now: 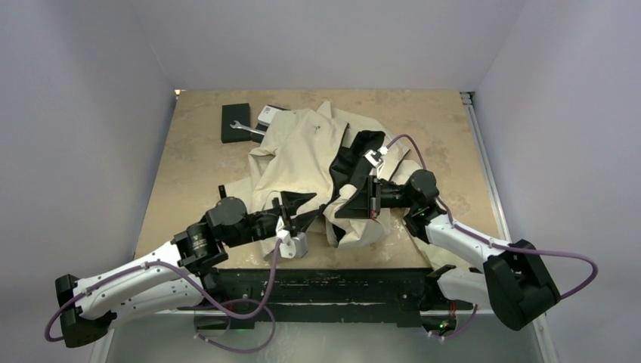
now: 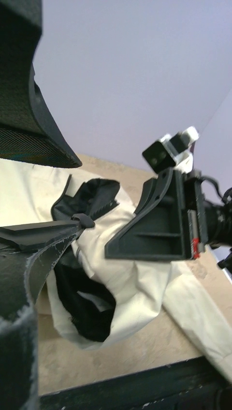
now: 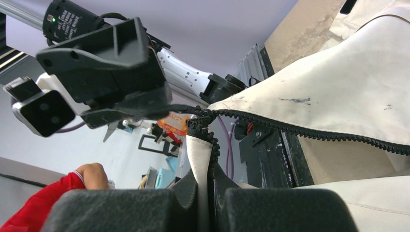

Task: Zip up the jacket
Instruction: Zip the zipper on the jacket.

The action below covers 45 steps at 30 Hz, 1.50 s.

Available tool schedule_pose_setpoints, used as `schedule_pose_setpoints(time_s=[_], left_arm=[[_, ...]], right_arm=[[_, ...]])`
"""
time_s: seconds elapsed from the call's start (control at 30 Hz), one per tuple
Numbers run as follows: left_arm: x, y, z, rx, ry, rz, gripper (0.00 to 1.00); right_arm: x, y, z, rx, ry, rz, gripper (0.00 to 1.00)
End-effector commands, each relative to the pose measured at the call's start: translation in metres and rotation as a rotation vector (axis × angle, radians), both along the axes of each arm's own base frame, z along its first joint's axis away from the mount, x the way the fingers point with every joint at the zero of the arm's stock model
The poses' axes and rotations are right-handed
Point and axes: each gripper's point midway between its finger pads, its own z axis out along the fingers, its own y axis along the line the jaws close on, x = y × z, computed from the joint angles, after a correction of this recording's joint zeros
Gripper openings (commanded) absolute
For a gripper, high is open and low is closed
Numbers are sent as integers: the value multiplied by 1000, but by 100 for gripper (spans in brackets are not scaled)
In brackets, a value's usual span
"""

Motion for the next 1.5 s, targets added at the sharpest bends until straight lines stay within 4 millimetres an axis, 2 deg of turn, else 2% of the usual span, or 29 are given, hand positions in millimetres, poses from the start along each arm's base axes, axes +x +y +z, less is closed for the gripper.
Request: schedule_pose_setpoints(time_s=[0.0, 0.17, 0.4, 0.5, 0.53, 0.6, 0.67, 0.8, 0.9, 0.97, 1.13, 1.23, 1.47], left_arm=[[0, -3, 51, -150, -27, 3, 43], [2, -9, 43, -129, -37, -8, 43], [18, -15, 27, -57, -99, 39, 43], [8, -7, 30, -5, -137, -5, 43], [1, -2, 22, 47, -140, -36, 43], [-9, 7, 17, 107, -164, -74, 48], [-11, 15, 17, 123, -157, -67, 56], [-14, 21, 7, 185, -115, -68, 65], [-30, 16, -11, 233, -65, -168, 74], [-36, 11, -16, 238, -47, -214, 78], [-35, 1, -25, 240, -65, -241, 81], [-28, -2, -24, 227, -91, -214, 82], [0, -6, 6, 107, -176, -68, 82]], right_arm=[[-3, -2, 13, 31, -71, -7, 0], [-4, -2, 17, 34, -80, -3, 0], [-7, -3, 19, 34, -86, -1, 0], [-7, -3, 18, 24, -89, 1, 0], [-8, -3, 19, 22, -91, 5, 0], [-8, -3, 20, 20, -96, 10, 0], [-6, -3, 21, 12, -104, 9, 0], [-7, -3, 21, 17, -108, 10, 0], [-7, -3, 21, 18, -105, 8, 0], [-8, -4, 22, 19, -105, 6, 0], [-8, -4, 23, 19, -110, -1, 0], [-8, -4, 23, 20, -111, -1, 0], [-8, -4, 23, 18, -109, 4, 0]])
